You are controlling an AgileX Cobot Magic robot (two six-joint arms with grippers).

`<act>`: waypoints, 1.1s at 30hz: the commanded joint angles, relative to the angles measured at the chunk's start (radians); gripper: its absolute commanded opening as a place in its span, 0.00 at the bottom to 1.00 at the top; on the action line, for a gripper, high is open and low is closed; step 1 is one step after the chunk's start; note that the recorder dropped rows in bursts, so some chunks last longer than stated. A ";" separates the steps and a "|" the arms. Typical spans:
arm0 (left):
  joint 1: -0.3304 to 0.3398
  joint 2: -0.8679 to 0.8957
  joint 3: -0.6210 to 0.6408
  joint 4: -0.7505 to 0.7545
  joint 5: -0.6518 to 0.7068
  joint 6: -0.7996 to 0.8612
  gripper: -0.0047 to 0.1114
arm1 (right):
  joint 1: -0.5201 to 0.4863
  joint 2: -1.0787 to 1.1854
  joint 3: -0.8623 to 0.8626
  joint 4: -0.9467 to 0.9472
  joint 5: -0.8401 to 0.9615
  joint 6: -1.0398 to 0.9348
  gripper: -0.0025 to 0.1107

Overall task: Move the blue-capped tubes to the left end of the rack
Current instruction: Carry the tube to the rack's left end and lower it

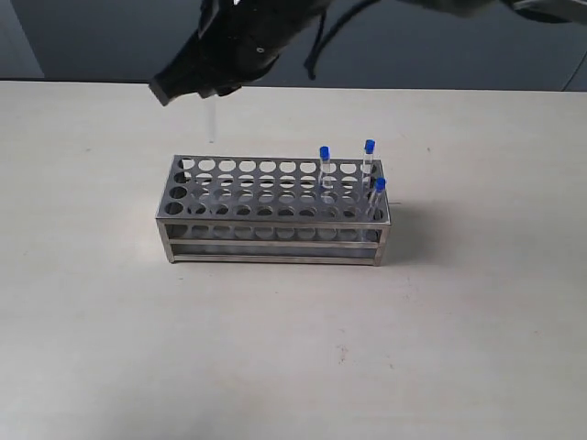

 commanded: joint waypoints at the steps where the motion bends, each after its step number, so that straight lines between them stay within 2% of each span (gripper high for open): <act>1: -0.011 -0.005 -0.005 0.000 -0.005 -0.005 0.05 | -0.003 0.136 -0.205 0.065 0.106 -0.066 0.02; 9: -0.011 -0.005 -0.005 0.000 -0.005 -0.005 0.05 | -0.003 0.290 -0.373 0.127 0.167 -0.096 0.02; 21: -0.011 -0.005 -0.005 0.000 -0.005 -0.005 0.05 | -0.003 0.335 -0.376 0.098 0.186 -0.096 0.02; 33: -0.011 -0.005 -0.005 0.000 -0.005 -0.005 0.05 | -0.003 0.276 -0.376 0.090 0.205 -0.096 0.02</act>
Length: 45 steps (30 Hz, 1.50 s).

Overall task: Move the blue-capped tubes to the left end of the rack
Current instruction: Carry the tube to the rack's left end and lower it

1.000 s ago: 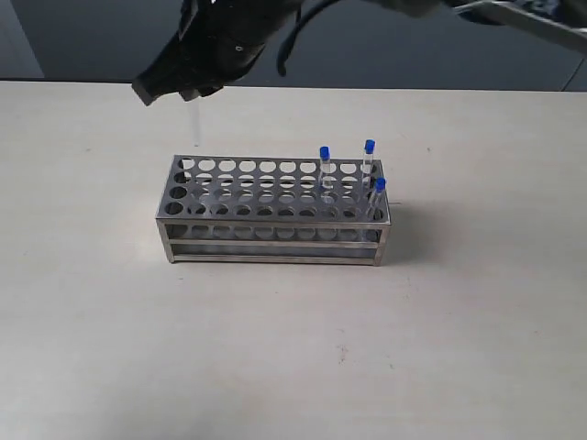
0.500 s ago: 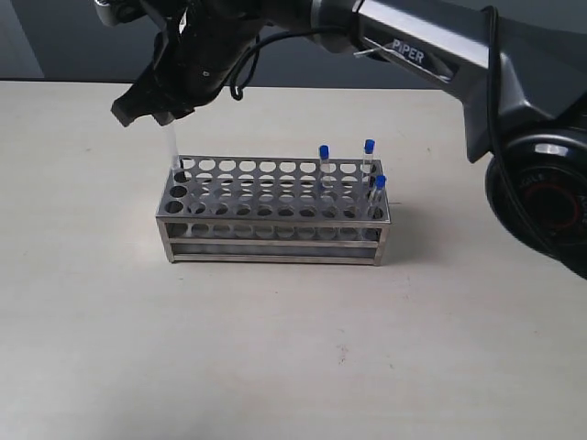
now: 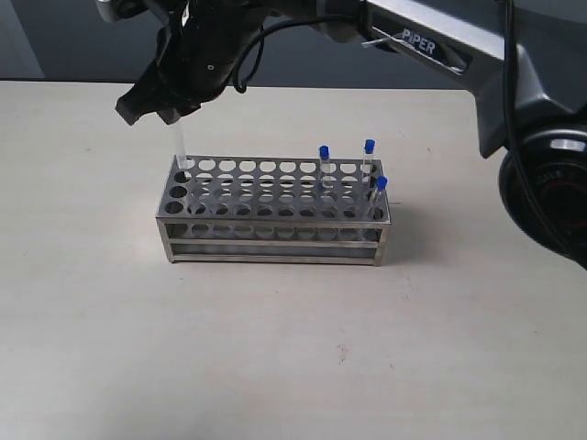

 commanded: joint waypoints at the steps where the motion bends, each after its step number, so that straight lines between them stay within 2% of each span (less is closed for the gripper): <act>1: -0.011 -0.005 -0.005 0.000 -0.005 -0.005 0.05 | -0.003 -0.009 0.002 -0.012 0.004 -0.007 0.02; 16: -0.011 -0.005 -0.005 0.000 -0.005 -0.005 0.05 | -0.003 0.093 0.002 -0.029 0.002 0.004 0.02; 45: -0.011 -0.005 -0.005 0.000 -0.005 -0.005 0.05 | -0.003 0.047 0.002 -0.093 -0.013 0.072 0.02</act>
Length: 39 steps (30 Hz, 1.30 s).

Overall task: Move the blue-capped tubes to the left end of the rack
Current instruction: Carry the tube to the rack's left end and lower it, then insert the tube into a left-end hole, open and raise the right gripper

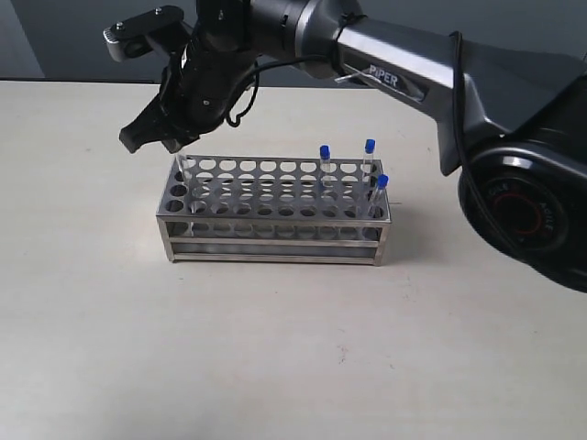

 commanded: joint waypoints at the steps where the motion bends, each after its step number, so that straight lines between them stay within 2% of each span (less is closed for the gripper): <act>1: -0.011 -0.005 -0.005 0.000 -0.005 -0.005 0.05 | -0.007 -0.027 0.002 -0.072 0.030 -0.003 0.02; 11: -0.011 -0.005 -0.005 0.000 -0.005 -0.005 0.05 | -0.007 0.011 0.002 -0.097 0.048 0.008 0.04; 17: -0.011 -0.005 -0.005 0.000 -0.005 -0.005 0.05 | -0.007 0.018 0.002 -0.099 0.066 0.012 0.34; 18: -0.011 -0.005 -0.005 0.000 -0.005 -0.005 0.05 | -0.007 0.017 0.002 -0.099 0.071 0.031 0.36; 34: -0.011 -0.005 -0.005 0.000 -0.005 -0.005 0.05 | -0.007 -0.071 0.002 -0.091 0.093 0.049 0.36; 39: -0.011 -0.005 -0.005 0.000 -0.005 -0.005 0.05 | -0.007 -0.122 0.002 -0.217 0.167 0.145 0.36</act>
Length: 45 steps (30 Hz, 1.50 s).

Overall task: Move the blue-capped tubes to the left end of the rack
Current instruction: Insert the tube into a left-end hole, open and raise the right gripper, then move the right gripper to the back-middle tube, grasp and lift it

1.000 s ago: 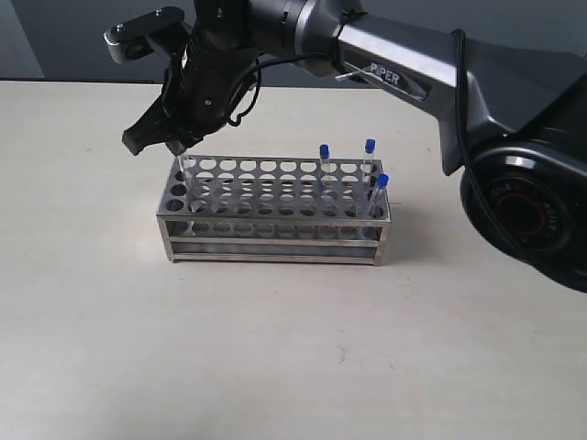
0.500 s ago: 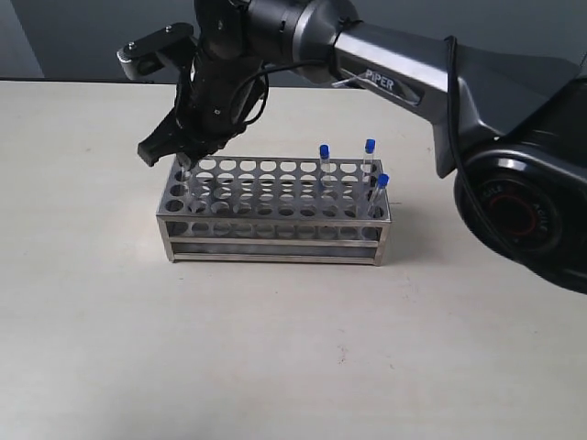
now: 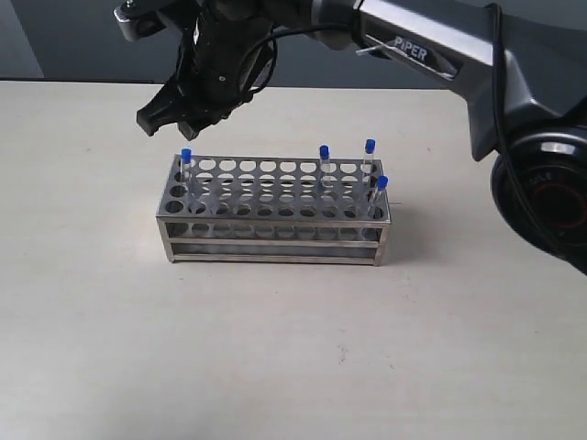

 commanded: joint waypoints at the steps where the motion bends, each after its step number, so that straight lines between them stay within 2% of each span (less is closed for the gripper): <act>1: -0.011 -0.005 -0.005 0.000 -0.005 -0.005 0.05 | -0.009 -0.065 0.002 -0.159 0.094 0.103 0.36; 3: -0.011 -0.005 -0.005 0.000 -0.005 -0.005 0.05 | -0.021 -0.080 0.002 -0.229 0.173 0.143 0.36; 6: -0.011 -0.005 -0.005 0.000 -0.005 -0.005 0.05 | -0.058 -0.086 0.004 -0.279 0.192 0.158 0.36; 14: -0.011 -0.005 -0.005 0.000 -0.005 -0.005 0.05 | -0.174 -0.092 0.104 -0.103 0.192 0.169 0.36; 22: -0.011 -0.005 -0.005 0.000 -0.005 -0.005 0.05 | -0.174 -0.092 0.192 -0.089 0.192 0.169 0.36; 29: -0.011 -0.005 -0.005 0.000 -0.005 -0.005 0.05 | -0.174 -0.092 0.196 -0.214 0.192 0.169 0.36; 45: -0.011 -0.005 -0.005 0.000 -0.005 -0.005 0.05 | -0.174 -0.048 0.196 -0.161 0.192 0.169 0.36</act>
